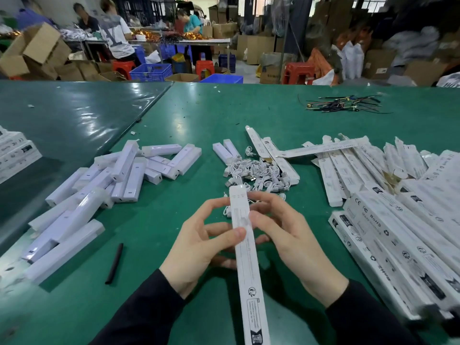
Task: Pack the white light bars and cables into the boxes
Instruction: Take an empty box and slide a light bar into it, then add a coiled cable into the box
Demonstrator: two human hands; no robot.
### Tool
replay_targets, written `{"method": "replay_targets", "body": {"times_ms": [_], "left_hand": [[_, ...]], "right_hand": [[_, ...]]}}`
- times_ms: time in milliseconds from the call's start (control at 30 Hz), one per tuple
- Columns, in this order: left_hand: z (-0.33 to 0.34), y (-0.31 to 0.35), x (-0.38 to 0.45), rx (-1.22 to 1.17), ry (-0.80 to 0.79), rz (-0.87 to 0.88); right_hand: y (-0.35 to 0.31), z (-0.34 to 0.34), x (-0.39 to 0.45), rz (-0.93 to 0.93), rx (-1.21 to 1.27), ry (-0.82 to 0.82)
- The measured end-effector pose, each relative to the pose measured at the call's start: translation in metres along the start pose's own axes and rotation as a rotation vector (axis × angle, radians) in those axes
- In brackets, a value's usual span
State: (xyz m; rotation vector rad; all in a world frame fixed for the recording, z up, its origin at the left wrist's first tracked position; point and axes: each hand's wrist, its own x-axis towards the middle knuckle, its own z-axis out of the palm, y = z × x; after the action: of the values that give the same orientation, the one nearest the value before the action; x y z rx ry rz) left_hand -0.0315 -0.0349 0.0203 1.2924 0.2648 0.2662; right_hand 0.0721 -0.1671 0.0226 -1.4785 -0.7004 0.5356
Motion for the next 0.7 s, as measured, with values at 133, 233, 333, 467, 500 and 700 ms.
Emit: {"method": "replay_targets", "body": {"times_ms": [133, 233, 333, 467, 500, 700], "left_hand": [[0.0014, 0.0014, -0.0025, -0.004, -0.024, -0.013], [0.0011, 0.0019, -0.0039, 0.002, -0.046, -0.030], [0.0009, 0.0012, -0.0036, -0.005, -0.061, -0.047], [-0.0030, 0.0006, -0.0022, 0.050, -0.069, -0.054], [-0.0041, 0.0006, -0.0018, 0.068, -0.069, -0.056], [-0.0014, 0.0022, -0.0041, 0.154, -0.073, -0.056]], "right_hand": [[-0.0006, -0.0002, -0.0006, 0.019, 0.026, -0.042], [-0.0005, -0.0015, -0.0006, 0.053, 0.046, -0.067], [0.0012, -0.0009, -0.0010, 0.061, 0.032, -0.081], [0.0026, -0.0028, 0.0003, 0.077, 0.070, -0.051], [0.0027, -0.0030, 0.0002, 0.071, 0.063, -0.062], [0.0008, -0.0012, -0.0017, 0.041, 0.049, 0.015]]}}
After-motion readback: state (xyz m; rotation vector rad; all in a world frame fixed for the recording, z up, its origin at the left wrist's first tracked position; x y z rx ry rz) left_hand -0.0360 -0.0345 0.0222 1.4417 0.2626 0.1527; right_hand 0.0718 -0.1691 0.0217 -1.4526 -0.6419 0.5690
